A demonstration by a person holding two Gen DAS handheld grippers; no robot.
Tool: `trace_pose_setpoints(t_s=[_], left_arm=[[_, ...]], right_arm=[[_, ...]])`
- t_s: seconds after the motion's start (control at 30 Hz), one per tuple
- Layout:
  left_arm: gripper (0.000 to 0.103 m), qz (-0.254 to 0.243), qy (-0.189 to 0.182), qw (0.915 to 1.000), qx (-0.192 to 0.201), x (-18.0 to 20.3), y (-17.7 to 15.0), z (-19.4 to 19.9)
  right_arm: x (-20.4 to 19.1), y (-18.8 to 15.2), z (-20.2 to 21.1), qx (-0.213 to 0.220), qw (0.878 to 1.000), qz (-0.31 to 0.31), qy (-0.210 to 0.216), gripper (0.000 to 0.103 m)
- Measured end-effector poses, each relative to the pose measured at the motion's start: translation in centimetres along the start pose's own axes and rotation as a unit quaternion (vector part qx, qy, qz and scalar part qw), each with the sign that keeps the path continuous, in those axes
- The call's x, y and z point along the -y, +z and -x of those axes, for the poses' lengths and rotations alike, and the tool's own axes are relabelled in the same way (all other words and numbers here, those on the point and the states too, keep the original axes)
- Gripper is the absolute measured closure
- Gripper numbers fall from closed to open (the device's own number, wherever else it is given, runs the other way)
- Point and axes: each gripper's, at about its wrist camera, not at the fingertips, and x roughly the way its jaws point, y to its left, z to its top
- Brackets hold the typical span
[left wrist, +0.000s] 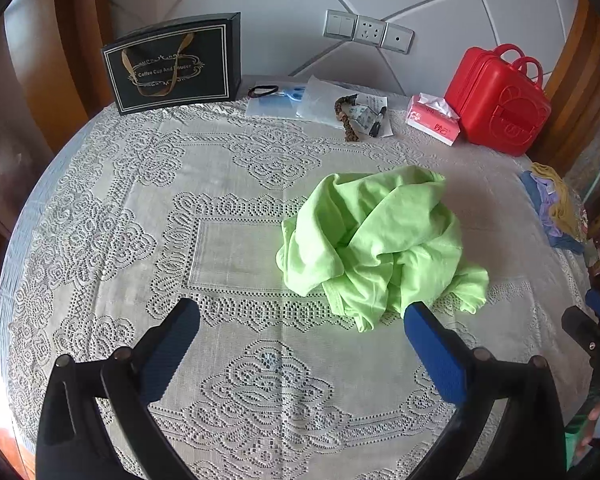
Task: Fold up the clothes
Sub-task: 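Grasp the T-shirt with the right gripper while the left gripper grasps another edge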
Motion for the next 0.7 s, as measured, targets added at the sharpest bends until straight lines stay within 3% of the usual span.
trace_pose_setpoints(t_s=[0.37, 0.43, 0.47, 0.53, 0.57, 0.6, 0.7], left_arm=[[0.000, -0.040, 0.008, 0.9989, -0.022, 1.9, 2.9, -8.4], [0.000, -0.058, 0.013, 0.9979, -0.025, 2.6, 3.3, -10.3], [0.007, -0.067, 0.011, 0.9973, -0.028, 2.8, 3.4, -11.2], [0.029, -0.068, 0.011, 0.9972, -0.028, 2.6, 3.8, -11.9], [0.047, -0.061, 0.013, 0.9977, -0.026, 2.2, 4.1, -11.7], [0.063, -0.055, 0.014, 0.9981, -0.024, 1.7, 4.5, -11.6], [0.081, -0.035, 0.019, 0.9991, -0.018, 0.4, 5.4, -11.3]], right_arm=[[1.7, 1.3, -6.2, -0.043, 0.999, -0.016, 0.011, 0.001], [2.2, 1.8, -7.7, -0.051, 0.998, -0.020, 0.018, 0.005], [2.3, 2.0, -8.6, -0.058, 0.998, -0.020, 0.023, 0.009], [2.3, 2.3, -10.4, -0.076, 0.996, -0.018, 0.033, 0.035], [2.2, 2.4, -11.4, -0.088, 0.995, -0.016, 0.038, 0.040], [2.1, 2.3, -12.4, -0.100, 0.994, -0.014, 0.040, 0.043], [1.5, 2.1, -14.9, -0.128, 0.990, -0.010, 0.049, 0.042]])
